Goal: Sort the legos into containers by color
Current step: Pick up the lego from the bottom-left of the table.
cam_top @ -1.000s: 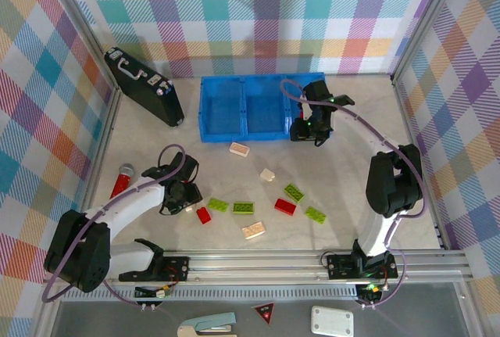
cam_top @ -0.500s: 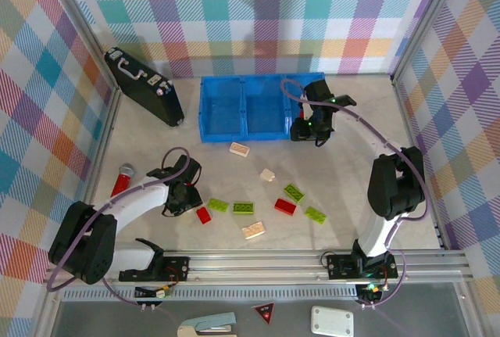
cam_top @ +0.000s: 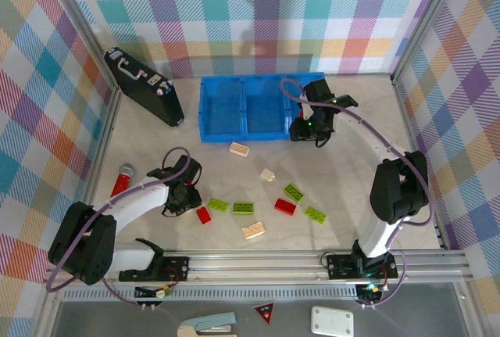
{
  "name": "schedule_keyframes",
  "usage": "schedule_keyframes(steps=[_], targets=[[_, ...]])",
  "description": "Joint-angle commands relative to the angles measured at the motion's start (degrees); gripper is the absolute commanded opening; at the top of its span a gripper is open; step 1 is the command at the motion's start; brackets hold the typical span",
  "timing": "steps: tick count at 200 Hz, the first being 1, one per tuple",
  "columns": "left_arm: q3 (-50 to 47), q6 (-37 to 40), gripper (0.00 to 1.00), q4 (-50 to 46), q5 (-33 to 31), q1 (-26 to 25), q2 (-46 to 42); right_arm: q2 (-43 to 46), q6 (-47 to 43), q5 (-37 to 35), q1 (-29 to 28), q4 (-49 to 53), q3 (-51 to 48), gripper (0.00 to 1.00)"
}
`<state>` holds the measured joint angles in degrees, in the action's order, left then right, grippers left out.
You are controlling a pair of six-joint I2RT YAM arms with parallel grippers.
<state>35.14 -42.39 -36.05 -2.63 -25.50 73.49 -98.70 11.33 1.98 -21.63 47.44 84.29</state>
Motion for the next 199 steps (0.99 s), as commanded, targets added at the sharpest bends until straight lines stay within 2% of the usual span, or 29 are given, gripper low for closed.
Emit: schedule_keyframes(steps=[1, 59, 103, 152, 199], targets=[[2.0, 1.2, 0.34, -3.1, -0.2, -0.7, -1.5, 1.6, -0.2, -0.3, -0.5, 1.1, 0.2, 0.48], [8.6, 4.2, 0.34, -9.0, -2.0, -1.1, -4.6, 2.2, 0.0, -0.5, -0.7, 1.2, 0.0, 0.48], [14.3, 9.0, 0.34, -11.2, -3.6, -1.1, -3.7, 2.8, 0.5, -1.3, -0.8, 2.0, 0.0, 0.48], [21.6, 14.4, 0.34, -10.2, -4.2, -1.0, 1.7, 4.7, 1.6, -2.7, -0.9, 2.6, -1.7, 0.48], [30.9, 19.3, 0.35, -7.9, -2.8, -1.0, 11.7, 7.7, 3.8, -3.7, -0.9, 2.6, -5.6, 0.48]])
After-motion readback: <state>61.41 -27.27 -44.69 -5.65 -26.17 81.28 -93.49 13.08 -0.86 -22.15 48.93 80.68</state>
